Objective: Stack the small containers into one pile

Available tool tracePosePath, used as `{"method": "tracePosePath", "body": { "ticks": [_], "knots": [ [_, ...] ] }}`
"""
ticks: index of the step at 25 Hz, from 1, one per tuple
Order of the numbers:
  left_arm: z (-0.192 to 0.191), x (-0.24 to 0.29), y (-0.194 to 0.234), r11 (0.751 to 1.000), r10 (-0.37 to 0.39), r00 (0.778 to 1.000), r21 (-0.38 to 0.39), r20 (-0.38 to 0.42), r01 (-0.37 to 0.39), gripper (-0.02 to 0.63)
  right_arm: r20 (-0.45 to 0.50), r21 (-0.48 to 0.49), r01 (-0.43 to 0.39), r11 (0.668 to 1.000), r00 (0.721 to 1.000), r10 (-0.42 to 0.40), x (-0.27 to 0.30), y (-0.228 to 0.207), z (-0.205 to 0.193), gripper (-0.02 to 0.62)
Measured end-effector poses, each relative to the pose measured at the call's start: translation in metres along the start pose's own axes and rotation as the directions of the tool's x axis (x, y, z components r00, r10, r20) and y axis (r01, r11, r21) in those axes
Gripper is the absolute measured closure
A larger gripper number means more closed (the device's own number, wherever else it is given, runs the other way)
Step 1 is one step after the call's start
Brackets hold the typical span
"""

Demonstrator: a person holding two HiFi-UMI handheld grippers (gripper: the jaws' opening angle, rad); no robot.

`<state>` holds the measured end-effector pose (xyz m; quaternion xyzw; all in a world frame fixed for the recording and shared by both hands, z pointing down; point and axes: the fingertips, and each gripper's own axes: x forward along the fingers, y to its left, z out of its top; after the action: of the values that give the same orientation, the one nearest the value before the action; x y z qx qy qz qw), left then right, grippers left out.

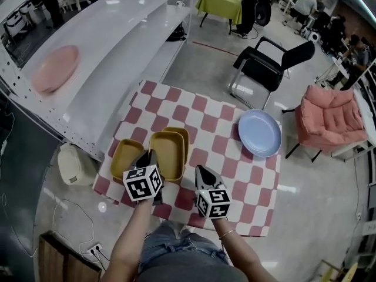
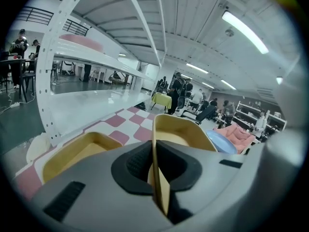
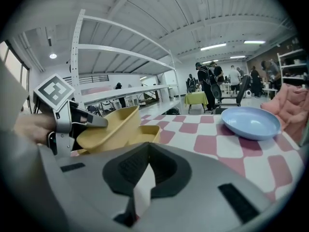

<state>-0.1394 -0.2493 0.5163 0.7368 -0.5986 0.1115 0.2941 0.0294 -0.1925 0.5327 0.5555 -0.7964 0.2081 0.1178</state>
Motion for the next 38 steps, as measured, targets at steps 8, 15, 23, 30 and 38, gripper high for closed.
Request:
{"method": "tracePosePath", "body": {
  "ticks": [8,15,23,30,38],
  "knots": [
    [0.012,0.049,-0.012,0.998,-0.038,0.998,0.038,-0.046,0.04,0.577,0.014,0.027,0.076,0.997,0.997,-0.076,0.013,-0.012,0.012,0.584],
    [0.0,0.073,-0.013,0.995,-0.052,0.994,0.08,-0.098,0.06,0.577,-0.003,0.037,0.109,0.993,0.994,-0.109,0.025,-0.021,0.011,0.584],
    [-0.011,0.085,-0.008,0.991,-0.07,0.989,0.108,-0.131,0.085,0.575,-0.038,0.038,0.118,0.992,0.992,-0.117,0.039,-0.025,0.003,0.584],
    [-0.012,0.089,-0.009,0.988,-0.075,0.989,0.124,-0.131,0.091,0.535,-0.036,0.035,0.111,0.993,0.993,-0.11,0.043,-0.026,0.008,0.584],
    [0.002,0.066,-0.011,0.991,-0.06,0.996,0.112,-0.064,0.067,0.508,-0.005,0.019,0.081,0.997,0.997,-0.08,0.035,-0.021,0.018,0.584]
  ]
}}
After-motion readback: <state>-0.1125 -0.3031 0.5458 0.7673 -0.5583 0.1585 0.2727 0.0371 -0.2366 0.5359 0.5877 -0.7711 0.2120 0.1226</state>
